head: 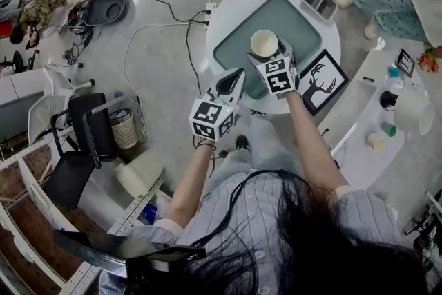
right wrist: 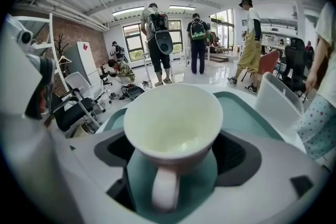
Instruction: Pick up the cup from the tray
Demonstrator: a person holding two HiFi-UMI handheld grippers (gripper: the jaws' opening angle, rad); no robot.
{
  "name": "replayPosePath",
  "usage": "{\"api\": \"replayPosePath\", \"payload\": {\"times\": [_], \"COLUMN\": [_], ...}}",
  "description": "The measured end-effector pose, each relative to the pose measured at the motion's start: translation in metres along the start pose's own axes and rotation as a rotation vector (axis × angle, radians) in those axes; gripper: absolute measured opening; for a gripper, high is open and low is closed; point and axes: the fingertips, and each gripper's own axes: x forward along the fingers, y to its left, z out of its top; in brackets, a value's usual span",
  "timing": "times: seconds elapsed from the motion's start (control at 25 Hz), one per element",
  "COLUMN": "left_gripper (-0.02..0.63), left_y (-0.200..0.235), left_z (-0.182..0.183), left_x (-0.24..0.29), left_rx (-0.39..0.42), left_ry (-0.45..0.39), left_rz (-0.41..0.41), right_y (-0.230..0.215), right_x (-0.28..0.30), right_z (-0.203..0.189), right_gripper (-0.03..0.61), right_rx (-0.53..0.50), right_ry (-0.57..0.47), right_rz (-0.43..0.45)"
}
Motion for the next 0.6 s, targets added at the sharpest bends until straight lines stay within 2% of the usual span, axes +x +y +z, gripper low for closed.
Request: {"api": "replayPosePath", "payload": {"times": [0.32,0.6], "left_gripper": [0.014,0.014], "left_y": [0.003,0.002], "left_z": [-0.007,-0.008], "left_x": [-0.006,-0.008], "left_rx": [-0.013,-0.014], "left_ry": [0.011,0.011], "left_rz": [0.017,0.021], "right_y": [-0.005,-0.007], "right_x": [0.013,0.014], "right_z": [-0.009,-0.008], "right_gripper": [0.419,0.419], "right_rx": [0.04,0.024], "right_ry": [0.01,-0.002], "right_rz": [-0.01,-0.043]}}
